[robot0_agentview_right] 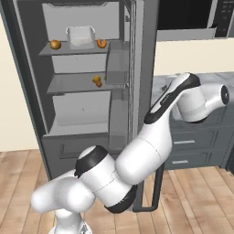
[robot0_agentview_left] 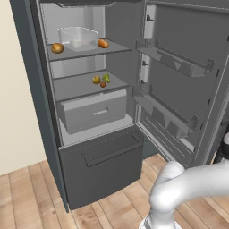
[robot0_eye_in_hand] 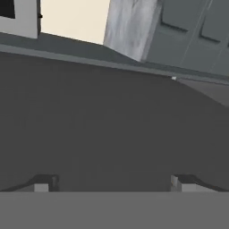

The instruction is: Place the tupperware on the top shelf of the fridge. Make space for the tupperware among the existing items by rearranging them on the shelves if needed. Close the fridge door when finished.

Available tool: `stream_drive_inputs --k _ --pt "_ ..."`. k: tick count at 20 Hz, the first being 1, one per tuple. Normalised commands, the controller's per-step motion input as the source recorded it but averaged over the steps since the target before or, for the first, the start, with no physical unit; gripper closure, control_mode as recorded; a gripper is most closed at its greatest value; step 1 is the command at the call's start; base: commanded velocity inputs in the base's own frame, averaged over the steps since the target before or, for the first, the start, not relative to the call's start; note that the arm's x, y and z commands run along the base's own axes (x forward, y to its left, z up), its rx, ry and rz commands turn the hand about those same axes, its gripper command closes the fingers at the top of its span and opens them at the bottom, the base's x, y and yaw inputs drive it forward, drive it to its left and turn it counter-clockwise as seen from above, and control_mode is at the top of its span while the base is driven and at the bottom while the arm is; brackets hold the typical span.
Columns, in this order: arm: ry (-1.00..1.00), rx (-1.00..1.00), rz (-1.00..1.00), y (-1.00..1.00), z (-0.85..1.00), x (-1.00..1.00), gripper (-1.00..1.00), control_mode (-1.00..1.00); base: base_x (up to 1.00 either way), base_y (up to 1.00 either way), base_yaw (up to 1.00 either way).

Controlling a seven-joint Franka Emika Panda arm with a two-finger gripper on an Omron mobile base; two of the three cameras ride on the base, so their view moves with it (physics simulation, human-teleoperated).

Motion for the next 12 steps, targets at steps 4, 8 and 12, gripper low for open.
stream_drive_inputs --k 4,8,12 --pt "-0.01 0.00 0.19 0.88 -0.04 -0.08 -1.00 -1.00 0.00 0.00 0.00" --pt "-0.05 0.00 0.21 1.00 -0.03 -0.32 -1.00 -1.00 0.00 0.00 0.00" --pt "-0.09 0.00 0.18 1.00 0.00 -0.27 -1.00 -1.00 0.00 0.00 0.00"
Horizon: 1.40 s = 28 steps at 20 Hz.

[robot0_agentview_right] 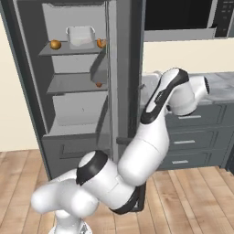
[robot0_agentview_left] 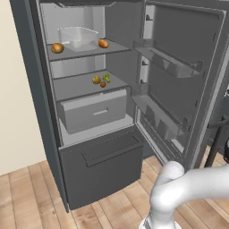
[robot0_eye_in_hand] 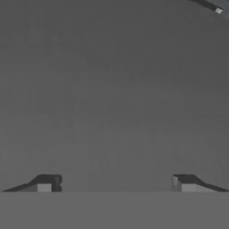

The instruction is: Place the tupperware on the top shelf of the fridge. Make space for the tupperware among the existing items by rearranging them on the shelves if needed. Close the fridge door when finished.

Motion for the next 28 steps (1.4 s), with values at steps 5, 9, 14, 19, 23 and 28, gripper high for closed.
stream_drive_inputs --k 5,9,14,19,23,28 --pt "-0.11 0.00 0.15 1.00 0.00 -0.15 -1.00 -1.00 0.00 0.00 0.00" --pt "-0.11 0.00 0.12 1.00 0.00 -0.01 -1.00 -1.00 0.00 0.00 0.00" --pt "-0.12 -0.01 0.03 1.00 -0.02 0.00 -1.00 -1.00 0.00 0.00 0.00" --pt "-0.06 -0.10 0.00 1.00 -0.21 0.08 -1.00 -1.00 0.00 0.00 0.00" --pt "-0.05 -0.18 0.00 1.00 -0.25 0.00 -1.00 -1.00 0.00 0.00 0.00" --pt "-0.09 -0.20 -0.04 1.00 -0.11 0.00 -1.00 -1.00 0.00 0.00 0.00"
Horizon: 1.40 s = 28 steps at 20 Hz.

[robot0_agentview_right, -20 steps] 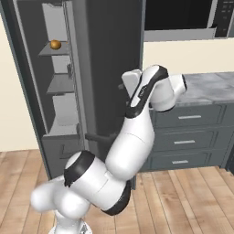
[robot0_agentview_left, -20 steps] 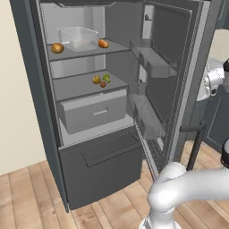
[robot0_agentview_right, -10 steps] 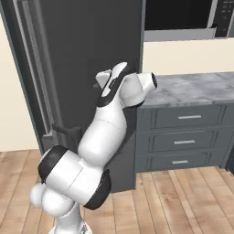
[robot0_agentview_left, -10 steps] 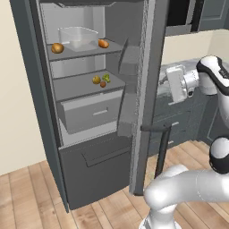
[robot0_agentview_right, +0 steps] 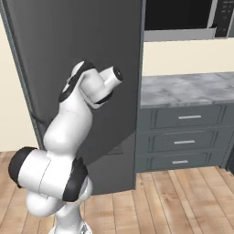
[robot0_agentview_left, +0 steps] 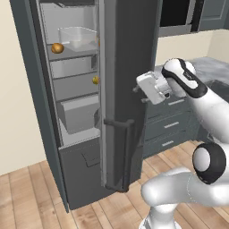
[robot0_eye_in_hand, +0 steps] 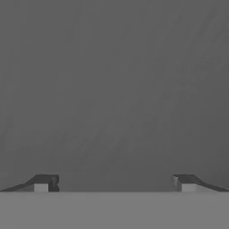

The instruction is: Place the tupperware on the top shelf of the fridge. Make space for the tupperware among the existing items by rearranging them on the shelves if needed. Close the fridge door when finished.

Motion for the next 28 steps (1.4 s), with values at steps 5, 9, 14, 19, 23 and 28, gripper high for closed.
stream_drive_inputs --k 5,9,14,19,23,28 --pt "-0.19 -0.15 -0.15 1.00 -0.02 0.00 -1.00 -1.00 0.00 0.00 0.00" --pt "-0.26 -0.13 -0.15 1.00 -0.34 0.00 -1.00 -1.00 0.00 0.00 0.00" --pt "0.01 -0.05 -0.13 0.59 -0.59 0.03 -1.00 -1.00 0.00 0.00 0.00" --pt "0.11 -0.04 -0.13 0.21 -0.43 0.19 -1.00 -1.00 0.00 0.00 0.00" --pt "0.05 -0.04 -0.16 0.00 -0.26 0.23 -1.00 -1.00 0.00 0.00 0.00" --pt "0.00 -0.05 -0.16 0.01 -0.41 0.26 -1.00 -1.00 0.00 0.00 0.00"
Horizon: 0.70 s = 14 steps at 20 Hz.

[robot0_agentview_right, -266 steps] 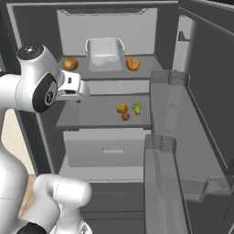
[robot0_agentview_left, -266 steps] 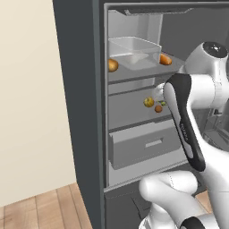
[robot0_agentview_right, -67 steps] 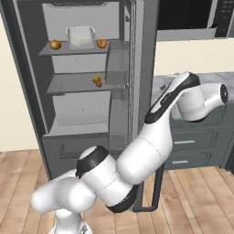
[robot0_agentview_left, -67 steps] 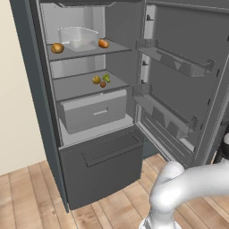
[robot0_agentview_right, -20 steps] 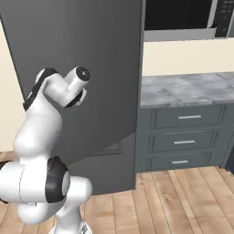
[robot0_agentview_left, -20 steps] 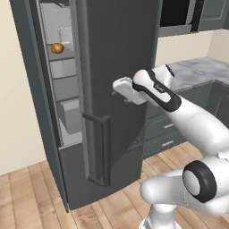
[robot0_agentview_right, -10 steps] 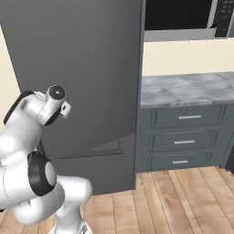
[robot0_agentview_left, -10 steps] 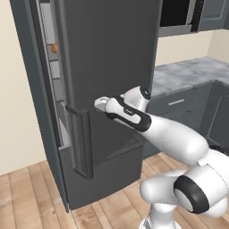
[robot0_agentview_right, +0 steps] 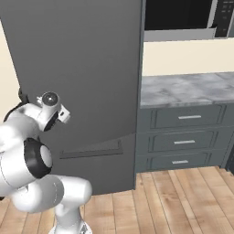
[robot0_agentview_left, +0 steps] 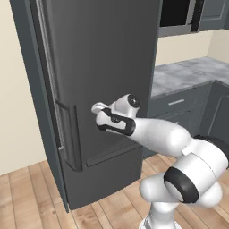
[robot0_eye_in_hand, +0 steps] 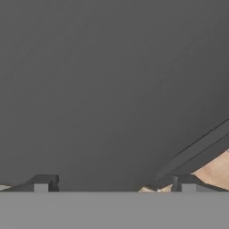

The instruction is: Place the tupperware on the top shelf of the fridge. Make space for the tupperware among the existing items by rearranging them on the shelves if needed. Close the fridge door when finished.

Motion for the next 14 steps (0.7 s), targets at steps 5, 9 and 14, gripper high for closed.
stream_drive_inputs --k 5,9,14 --pt "0.00 -0.04 -0.13 0.12 -0.40 0.45 -1.00 -1.00 0.00 0.00 0.00" --pt "0.00 -0.01 -0.08 0.26 -0.30 0.61 -1.00 -1.00 0.00 0.00 0.00" --pt "0.00 0.00 -0.08 0.25 -0.10 0.64 -1.00 -1.00 0.00 0.00 0.00"
